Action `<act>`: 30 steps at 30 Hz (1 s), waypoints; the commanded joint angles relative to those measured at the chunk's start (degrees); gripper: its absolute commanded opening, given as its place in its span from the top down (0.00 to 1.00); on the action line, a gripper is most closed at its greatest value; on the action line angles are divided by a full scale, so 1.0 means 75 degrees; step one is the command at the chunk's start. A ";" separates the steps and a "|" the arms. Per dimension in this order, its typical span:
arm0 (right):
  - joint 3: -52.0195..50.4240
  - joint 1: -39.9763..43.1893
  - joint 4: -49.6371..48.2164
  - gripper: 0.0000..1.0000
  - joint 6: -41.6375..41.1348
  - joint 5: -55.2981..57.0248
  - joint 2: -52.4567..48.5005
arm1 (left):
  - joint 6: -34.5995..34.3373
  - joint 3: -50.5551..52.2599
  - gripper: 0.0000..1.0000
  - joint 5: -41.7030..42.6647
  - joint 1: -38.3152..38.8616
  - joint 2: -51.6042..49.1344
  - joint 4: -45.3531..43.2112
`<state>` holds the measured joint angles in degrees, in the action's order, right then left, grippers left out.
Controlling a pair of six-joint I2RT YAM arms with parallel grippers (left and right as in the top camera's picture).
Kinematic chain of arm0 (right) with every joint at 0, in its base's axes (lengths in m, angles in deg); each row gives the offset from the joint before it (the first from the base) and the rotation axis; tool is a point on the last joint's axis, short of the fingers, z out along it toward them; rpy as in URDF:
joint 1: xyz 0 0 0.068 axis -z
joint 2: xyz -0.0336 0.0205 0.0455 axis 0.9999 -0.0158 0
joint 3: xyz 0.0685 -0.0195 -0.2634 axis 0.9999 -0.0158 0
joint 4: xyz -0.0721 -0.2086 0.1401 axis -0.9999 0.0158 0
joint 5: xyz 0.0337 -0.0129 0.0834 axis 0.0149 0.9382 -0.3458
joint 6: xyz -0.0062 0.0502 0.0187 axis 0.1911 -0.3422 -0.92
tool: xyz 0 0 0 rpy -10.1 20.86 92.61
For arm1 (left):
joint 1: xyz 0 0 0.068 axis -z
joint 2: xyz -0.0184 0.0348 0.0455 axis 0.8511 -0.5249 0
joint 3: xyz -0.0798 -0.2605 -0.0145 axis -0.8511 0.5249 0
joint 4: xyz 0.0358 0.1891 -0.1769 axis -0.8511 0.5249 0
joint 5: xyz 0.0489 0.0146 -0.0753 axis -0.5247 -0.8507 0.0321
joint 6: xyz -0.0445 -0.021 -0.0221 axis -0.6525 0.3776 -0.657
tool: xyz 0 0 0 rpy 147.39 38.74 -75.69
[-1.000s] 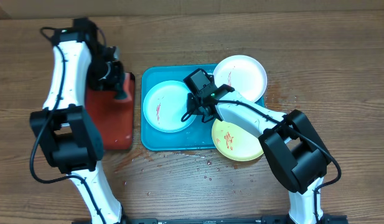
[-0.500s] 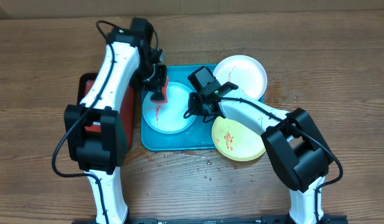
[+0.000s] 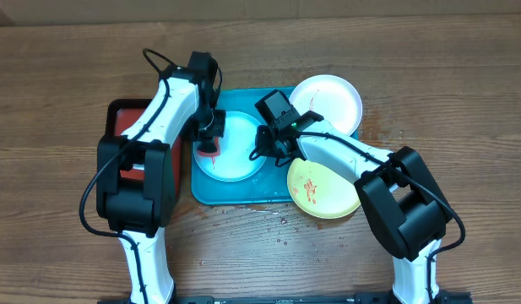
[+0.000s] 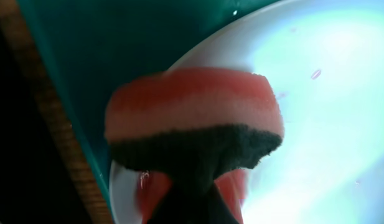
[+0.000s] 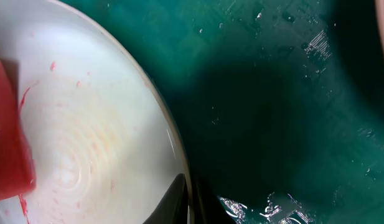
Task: Clean dirty plates on tray and stack at the side
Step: 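Scrub the light-blue plate with the sponge while the right gripper holds its rim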
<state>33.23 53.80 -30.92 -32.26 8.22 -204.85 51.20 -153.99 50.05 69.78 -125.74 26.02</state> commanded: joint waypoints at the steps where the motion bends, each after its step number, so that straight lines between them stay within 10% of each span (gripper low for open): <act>1: 0.0064 0.0050 0.0082 0.93 -0.0032 0.0029 -0.0152 | 0.0335 0.0329 0.96 0.0286 0.0192 0.0195 0.0052; 16: 0.0064 0.0050 0.0052 0.92 -0.0029 0.0032 -0.0152 | 0.1772 0.0335 0.96 0.2092 0.0469 0.0195 0.0452; 30: 0.0064 0.0050 0.0201 0.92 -0.0026 0.0058 -0.0152 | -0.0941 0.0335 0.96 -0.1268 0.0472 0.0195 -0.1154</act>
<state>33.23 54.48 -30.35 -32.90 8.61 -204.85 52.34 -151.54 52.06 73.87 -125.06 15.74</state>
